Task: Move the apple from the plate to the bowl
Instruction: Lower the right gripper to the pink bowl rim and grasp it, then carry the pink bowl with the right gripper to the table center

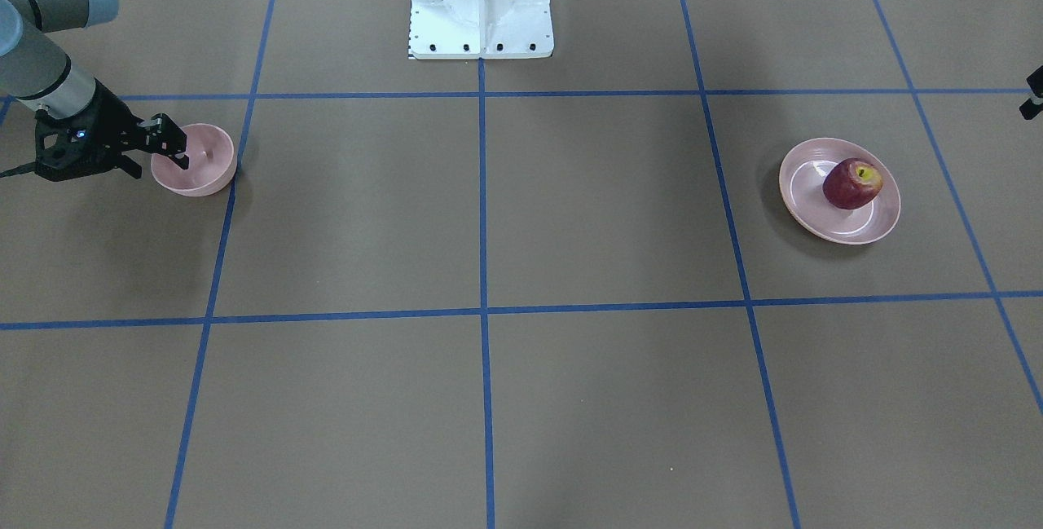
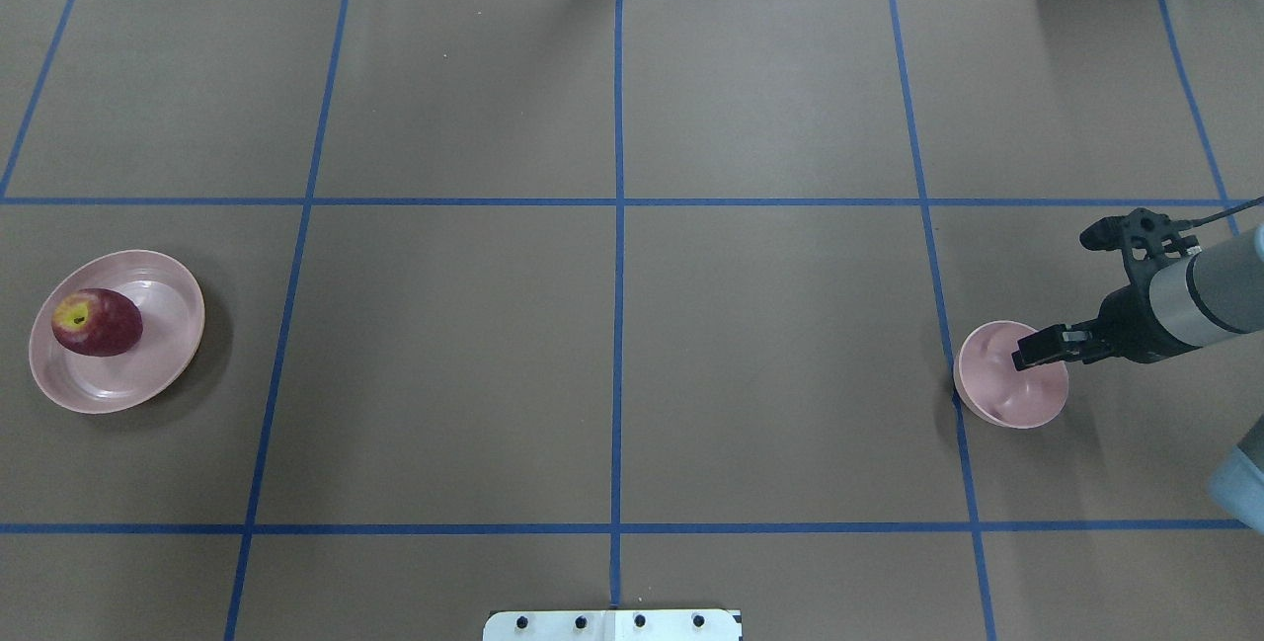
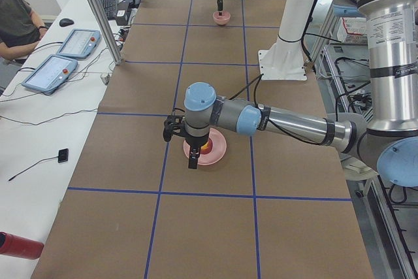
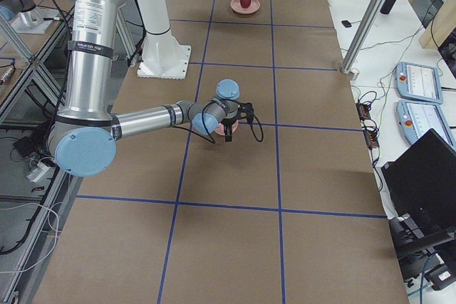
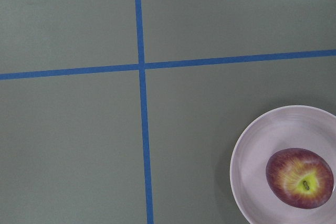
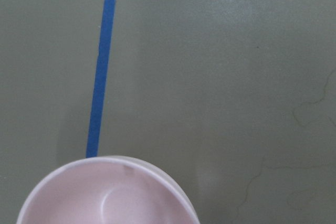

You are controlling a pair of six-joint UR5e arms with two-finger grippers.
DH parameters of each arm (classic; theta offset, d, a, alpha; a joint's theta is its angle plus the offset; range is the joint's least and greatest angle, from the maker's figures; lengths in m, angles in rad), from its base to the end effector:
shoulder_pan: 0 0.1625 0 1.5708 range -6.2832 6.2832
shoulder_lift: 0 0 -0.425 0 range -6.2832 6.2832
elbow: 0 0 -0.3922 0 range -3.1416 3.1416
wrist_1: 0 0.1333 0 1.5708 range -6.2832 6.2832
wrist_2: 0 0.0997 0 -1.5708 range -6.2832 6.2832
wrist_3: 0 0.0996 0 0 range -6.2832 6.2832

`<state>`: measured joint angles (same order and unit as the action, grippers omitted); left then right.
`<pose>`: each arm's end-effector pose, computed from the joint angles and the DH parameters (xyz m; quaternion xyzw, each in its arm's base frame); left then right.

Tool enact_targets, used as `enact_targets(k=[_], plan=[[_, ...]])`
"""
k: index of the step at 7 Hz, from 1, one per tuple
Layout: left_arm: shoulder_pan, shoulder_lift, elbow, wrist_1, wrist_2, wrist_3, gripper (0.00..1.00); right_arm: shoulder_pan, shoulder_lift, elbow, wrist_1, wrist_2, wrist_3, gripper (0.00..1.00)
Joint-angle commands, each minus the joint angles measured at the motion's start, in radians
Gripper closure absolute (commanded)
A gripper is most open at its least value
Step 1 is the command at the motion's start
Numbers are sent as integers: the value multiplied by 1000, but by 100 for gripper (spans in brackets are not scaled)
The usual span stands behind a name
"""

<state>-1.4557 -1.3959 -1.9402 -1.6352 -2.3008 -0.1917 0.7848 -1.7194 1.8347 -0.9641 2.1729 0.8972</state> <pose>-0.0175 -0.4311 0.5514 0.0651 0.3682 0.0106 0.9274 -0.2681 -0.3765 0.5334 0.0179 -0.4364 -0.0549 0.8979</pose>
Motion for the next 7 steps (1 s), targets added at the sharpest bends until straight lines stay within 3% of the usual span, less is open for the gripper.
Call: enact_targets(k=[1, 4, 5, 6, 7], plan=[[0, 0, 0, 0, 0, 0, 2, -6, -3, -5, 1, 21, 6, 100], [0, 0, 0, 0, 0, 0, 2, 7, 27, 40, -4, 73, 8, 100], [0, 0, 0, 0, 0, 0, 2, 75, 111, 44, -54, 155, 9, 100], [0, 1, -8, 0, -2, 0, 2, 85, 252, 25, -168, 159, 21, 100], [0, 3, -8, 0, 0, 0, 2, 71, 494, -65, -340, 124, 116, 100]])
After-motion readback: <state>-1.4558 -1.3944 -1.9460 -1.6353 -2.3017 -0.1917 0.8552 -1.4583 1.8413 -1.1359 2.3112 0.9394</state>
